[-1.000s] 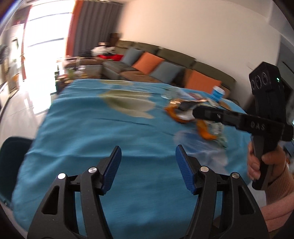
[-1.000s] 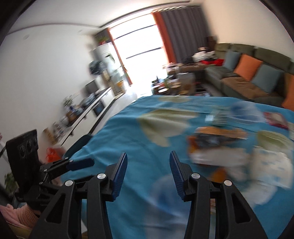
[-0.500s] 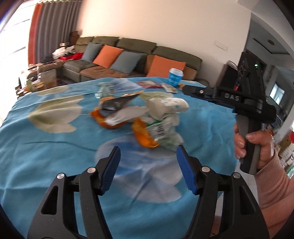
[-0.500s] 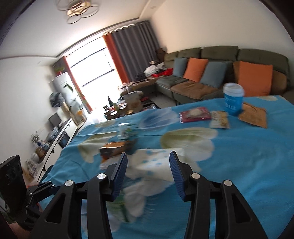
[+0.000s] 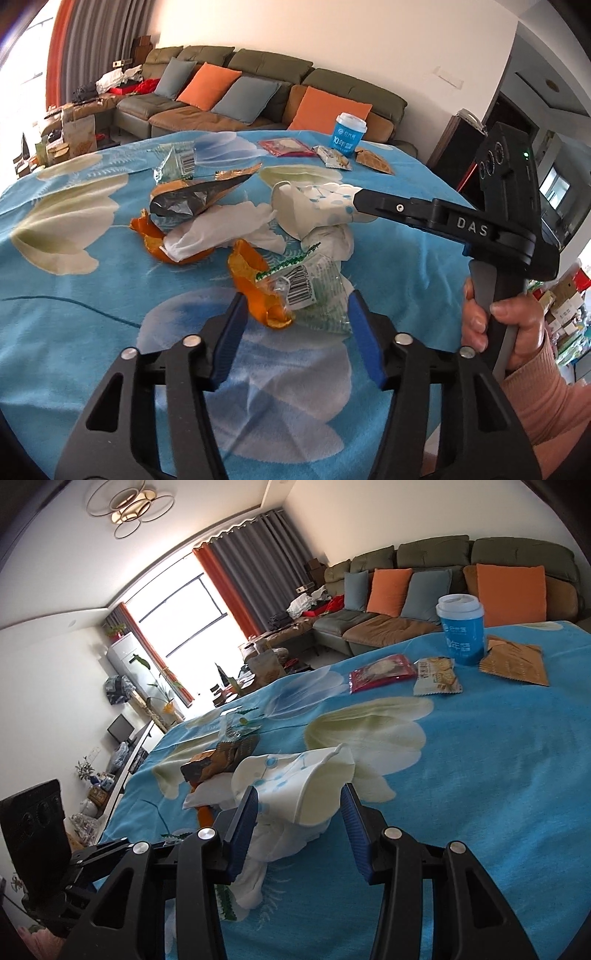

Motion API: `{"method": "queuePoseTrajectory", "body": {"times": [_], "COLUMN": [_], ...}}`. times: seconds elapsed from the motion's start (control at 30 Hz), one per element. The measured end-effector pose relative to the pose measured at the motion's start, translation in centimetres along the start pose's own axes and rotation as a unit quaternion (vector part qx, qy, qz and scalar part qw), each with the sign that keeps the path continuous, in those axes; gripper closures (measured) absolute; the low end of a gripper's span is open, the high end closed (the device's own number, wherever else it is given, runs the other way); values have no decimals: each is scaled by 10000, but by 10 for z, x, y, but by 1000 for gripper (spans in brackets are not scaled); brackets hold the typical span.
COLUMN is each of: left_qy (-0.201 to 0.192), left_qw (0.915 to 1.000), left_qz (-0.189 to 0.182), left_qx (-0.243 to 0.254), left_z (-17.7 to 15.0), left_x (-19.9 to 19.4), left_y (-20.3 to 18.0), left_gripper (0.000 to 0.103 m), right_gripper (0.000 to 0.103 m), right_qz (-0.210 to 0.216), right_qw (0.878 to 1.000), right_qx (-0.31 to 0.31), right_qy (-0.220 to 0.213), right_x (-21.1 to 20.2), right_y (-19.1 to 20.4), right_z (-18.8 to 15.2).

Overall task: Collect trash
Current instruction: 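Move both grippers back over the trash on the bed, then grasp the clear plastic bottle with the left gripper while the right grasps a white paper cup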

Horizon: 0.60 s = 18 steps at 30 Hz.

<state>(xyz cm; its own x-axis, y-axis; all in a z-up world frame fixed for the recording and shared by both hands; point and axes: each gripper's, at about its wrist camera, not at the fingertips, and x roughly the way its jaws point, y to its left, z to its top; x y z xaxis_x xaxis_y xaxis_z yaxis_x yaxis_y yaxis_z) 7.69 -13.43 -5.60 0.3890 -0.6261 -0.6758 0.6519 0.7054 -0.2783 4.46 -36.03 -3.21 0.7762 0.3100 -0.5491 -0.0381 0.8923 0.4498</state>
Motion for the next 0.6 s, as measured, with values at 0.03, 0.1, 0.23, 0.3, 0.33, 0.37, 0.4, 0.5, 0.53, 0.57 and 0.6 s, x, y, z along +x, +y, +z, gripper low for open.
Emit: {"method": "queuePoseTrajectory", "body": {"times": [0.03, 0.1, 0.23, 0.3, 0.33, 0.37, 0.4, 0.5, 0.53, 0.57, 0.6], "left_qy": [14, 42, 22, 15, 12, 13, 16, 19, 3, -2, -11], "left_qw": [10000, 10000, 10000, 9999, 9999, 9999, 9999, 9999, 9999, 9999, 9999], "left_qz": [-16, -68, -81, -131, -137, -144, -145, -164, -144, -130, -115], "left_qx": [-9, -25, -21, -33, -29, -18, -8, 20, 35, 61, 84], "left_z": [1, 1, 1, 1, 0, 0, 0, 0, 0, 0, 1], "left_x": [1, 3, 3, 2, 2, 1, 1, 2, 1, 1, 1], "left_y": [0, 0, 0, 0, 0, 0, -1, -3, -4, -5, -5], "left_gripper": [53, 61, 72, 78, 79, 80, 80, 81, 79, 72, 68], "right_gripper": [63, 67, 80, 85, 88, 90, 92, 95, 96, 96, 97], "right_qz": [16, 59, 87, 139, 164, 181, 199, 244, 255, 269, 276], "right_qw": [10000, 10000, 9998, 9997, 9996, 9995, 9994, 9991, 9990, 9989, 9989], "right_qx": [-26, -75, -189, -221, -232, -256, -287, -351, -363, -372, -372], "right_qy": [1, 7, -13, -4, -1, -6, -13, -43, -57, -76, -89], "right_x": [0, 0, -2, -3, -3, -4, -5, -7, -7, -9, -9], "right_y": [1, 4, 7, 8, 7, 8, 9, 12, 13, 14, 14], "right_z": [0, -1, -1, -2, -1, -2, -2, -2, -2, -2, -2]}}
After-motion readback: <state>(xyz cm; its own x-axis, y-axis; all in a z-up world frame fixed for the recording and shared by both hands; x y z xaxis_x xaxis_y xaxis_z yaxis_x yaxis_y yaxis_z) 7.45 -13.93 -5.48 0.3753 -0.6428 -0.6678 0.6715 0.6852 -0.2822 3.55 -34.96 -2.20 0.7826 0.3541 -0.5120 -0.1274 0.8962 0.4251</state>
